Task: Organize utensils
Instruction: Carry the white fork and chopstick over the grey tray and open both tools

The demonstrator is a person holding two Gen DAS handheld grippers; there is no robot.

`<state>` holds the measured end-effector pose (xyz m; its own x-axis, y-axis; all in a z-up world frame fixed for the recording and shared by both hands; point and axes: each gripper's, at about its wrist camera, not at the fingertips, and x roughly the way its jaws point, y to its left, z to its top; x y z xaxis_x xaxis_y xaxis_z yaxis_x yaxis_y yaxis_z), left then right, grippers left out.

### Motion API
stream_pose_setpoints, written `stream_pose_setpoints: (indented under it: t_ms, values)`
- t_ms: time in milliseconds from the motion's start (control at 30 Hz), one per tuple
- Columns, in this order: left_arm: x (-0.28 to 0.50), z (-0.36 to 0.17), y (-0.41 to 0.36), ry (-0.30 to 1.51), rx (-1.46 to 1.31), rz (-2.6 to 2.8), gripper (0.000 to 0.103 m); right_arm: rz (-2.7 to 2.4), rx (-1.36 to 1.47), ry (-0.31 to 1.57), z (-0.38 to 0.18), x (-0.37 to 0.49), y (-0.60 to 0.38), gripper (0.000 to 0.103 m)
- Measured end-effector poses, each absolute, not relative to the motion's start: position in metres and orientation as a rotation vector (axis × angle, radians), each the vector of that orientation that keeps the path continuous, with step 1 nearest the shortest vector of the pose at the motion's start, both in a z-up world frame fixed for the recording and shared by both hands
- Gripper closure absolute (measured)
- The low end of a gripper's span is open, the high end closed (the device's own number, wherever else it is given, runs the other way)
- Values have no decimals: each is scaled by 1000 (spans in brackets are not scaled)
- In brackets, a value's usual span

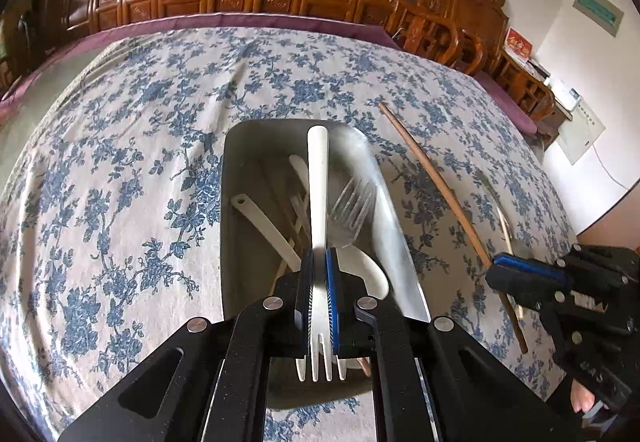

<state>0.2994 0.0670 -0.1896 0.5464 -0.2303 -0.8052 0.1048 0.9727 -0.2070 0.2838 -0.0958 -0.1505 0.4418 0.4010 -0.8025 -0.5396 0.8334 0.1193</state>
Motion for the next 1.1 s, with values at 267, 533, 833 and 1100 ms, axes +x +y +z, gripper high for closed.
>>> stream_pose_setpoints:
  t_ms: [267, 533, 833, 1100]
  values:
    - [305, -195, 74, 990, -139, -148, 97, 587, -152, 954, -154, 289, -91, 97]
    - [295, -174, 92, 930, -140, -107, 81, 600, -130, 946, -150, 296, -76, 97]
    - [286, -154, 121, 858, -120, -24, 55, 618, -98, 951, -155, 312, -41, 97]
    - [284, -145, 142, 830, -123, 19, 55, 594, -75, 978, -172, 323, -24, 97]
